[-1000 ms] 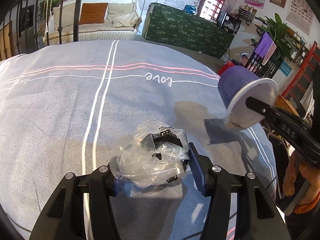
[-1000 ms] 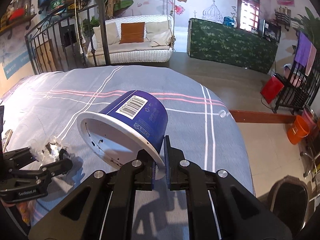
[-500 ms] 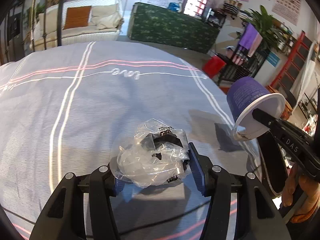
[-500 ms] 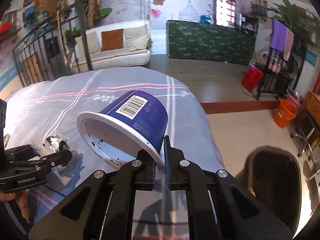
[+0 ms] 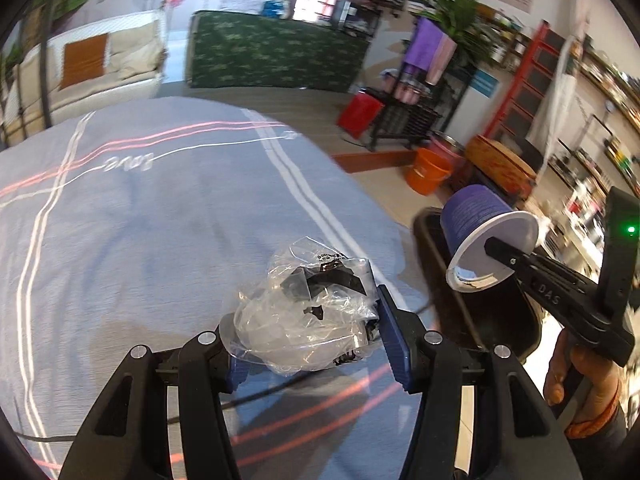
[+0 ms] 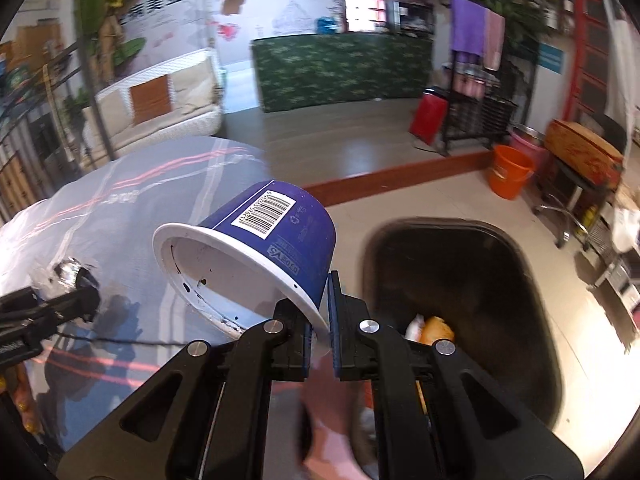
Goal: Collect trash
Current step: 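Carry the cup with the right gripper while the left carries the wrapper over the bin, then open the right gripper to drop the cup while the left drops the wrapper into the bin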
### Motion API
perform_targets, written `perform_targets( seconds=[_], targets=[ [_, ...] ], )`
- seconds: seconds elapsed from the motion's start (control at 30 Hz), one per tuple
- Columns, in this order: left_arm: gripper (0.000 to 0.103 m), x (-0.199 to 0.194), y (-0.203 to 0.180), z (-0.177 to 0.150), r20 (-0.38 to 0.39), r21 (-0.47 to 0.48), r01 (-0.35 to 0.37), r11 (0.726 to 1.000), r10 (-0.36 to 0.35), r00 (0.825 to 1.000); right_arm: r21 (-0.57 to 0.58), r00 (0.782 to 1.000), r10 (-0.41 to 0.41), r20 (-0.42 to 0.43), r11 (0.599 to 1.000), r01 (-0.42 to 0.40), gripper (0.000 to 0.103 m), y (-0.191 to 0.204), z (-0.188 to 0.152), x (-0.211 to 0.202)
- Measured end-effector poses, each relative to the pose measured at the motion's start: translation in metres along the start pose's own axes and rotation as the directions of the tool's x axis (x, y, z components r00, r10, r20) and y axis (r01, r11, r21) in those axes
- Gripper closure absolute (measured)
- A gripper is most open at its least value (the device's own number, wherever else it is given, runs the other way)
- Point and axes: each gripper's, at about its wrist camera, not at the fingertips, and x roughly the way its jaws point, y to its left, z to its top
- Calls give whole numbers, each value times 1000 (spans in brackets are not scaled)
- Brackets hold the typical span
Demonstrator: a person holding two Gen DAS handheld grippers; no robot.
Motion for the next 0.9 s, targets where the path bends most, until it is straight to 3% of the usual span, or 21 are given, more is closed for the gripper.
perform_targets(
  seconds=[0.3, 0.63, 0.73, 0.8, 0.87, 0.9],
  targets=[
    [49, 29, -63, 1, -36, 117, 115, 986, -112, 993, 108, 986, -145, -82, 982, 154, 95, -64, -27, 13],
    [49, 55, -102, 0, -95, 216, 163, 963, -145, 985, 192, 974, -146, -172, 965, 179, 94, -94, -56, 39],
    [49, 60, -108, 0, -108, 221, 166, 961, -145, 984, 206, 969, -155, -192, 959, 194, 86, -105, -57, 44],
    [49, 63, -110, -2, -114, 223, 165, 961, -142, 983, 214, 967, -166, -191, 955, 206, 70, -110, -58, 44],
    [49, 64, -111, -4, -122, 220, 168, 961, -144, 982, 219, 968, -184, -173, 951, 219, 62, -113, -58, 39],
    [49, 64, -111, -6, -125, 219, 170, 961, -145, 982, 224, 968, -186, -166, 949, 221, 62, -114, -57, 38]
  ],
)
